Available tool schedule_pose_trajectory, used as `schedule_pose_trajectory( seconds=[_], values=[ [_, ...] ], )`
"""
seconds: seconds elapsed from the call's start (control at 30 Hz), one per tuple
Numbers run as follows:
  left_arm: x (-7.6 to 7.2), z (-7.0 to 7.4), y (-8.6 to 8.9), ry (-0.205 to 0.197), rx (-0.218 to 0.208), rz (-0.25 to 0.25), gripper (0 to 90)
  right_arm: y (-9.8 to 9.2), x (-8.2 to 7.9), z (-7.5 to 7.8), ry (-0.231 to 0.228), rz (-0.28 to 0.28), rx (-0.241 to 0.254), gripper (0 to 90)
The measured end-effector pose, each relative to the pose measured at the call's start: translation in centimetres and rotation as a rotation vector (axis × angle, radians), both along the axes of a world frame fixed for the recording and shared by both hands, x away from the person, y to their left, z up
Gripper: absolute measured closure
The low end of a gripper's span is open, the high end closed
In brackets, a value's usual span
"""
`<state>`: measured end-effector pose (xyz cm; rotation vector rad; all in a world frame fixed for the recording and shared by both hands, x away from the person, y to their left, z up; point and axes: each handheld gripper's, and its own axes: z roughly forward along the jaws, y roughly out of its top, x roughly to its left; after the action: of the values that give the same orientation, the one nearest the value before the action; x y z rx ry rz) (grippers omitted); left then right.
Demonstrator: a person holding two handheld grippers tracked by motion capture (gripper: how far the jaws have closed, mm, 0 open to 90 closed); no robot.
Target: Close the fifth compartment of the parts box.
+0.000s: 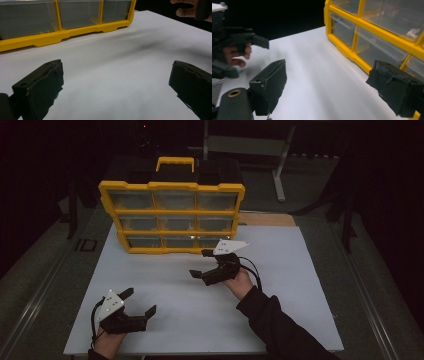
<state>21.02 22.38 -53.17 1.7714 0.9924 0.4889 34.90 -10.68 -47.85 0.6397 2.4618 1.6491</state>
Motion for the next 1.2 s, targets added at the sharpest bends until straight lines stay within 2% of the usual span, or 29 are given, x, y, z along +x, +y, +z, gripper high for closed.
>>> schedule_pose_trajectory(
  seconds=[0.2,0.47,0.6,0.73,1.1,1.2],
  values=[
    [0.0,0.0,0.0,0.001,0.000,0.000,0.0,-1.8,-0.7,-0.4,-0.001,-0.005,0.000,13.1],
    [0.0,0.0,0.0,0.001,0.000,0.001,0.0,-3.1,-1.3,-0.7,-0.007,-0.017,-0.011,13.1],
    [0.0,0.0,0.0,0.001,0.000,0.000,0.0,-4.9,-2.2,-0.8,-0.018,-0.031,-0.009,13.2],
    [0.0,0.0,0.0,0.001,0.000,-0.001,0.0,-5.8,-2.5,-0.8,-0.025,-0.037,-0.011,13.1],
    [0.0,0.0,0.0,-0.001,0.003,-0.002,0.0,-9.9,-3.6,-0.8,-0.028,-0.087,0.038,13.2],
    [0.0,0.0,0.0,0.000,0.004,-0.001,0.0,-10.5,-3.8,-1.0,-0.026,-0.098,0.031,13.3]
  ],
)
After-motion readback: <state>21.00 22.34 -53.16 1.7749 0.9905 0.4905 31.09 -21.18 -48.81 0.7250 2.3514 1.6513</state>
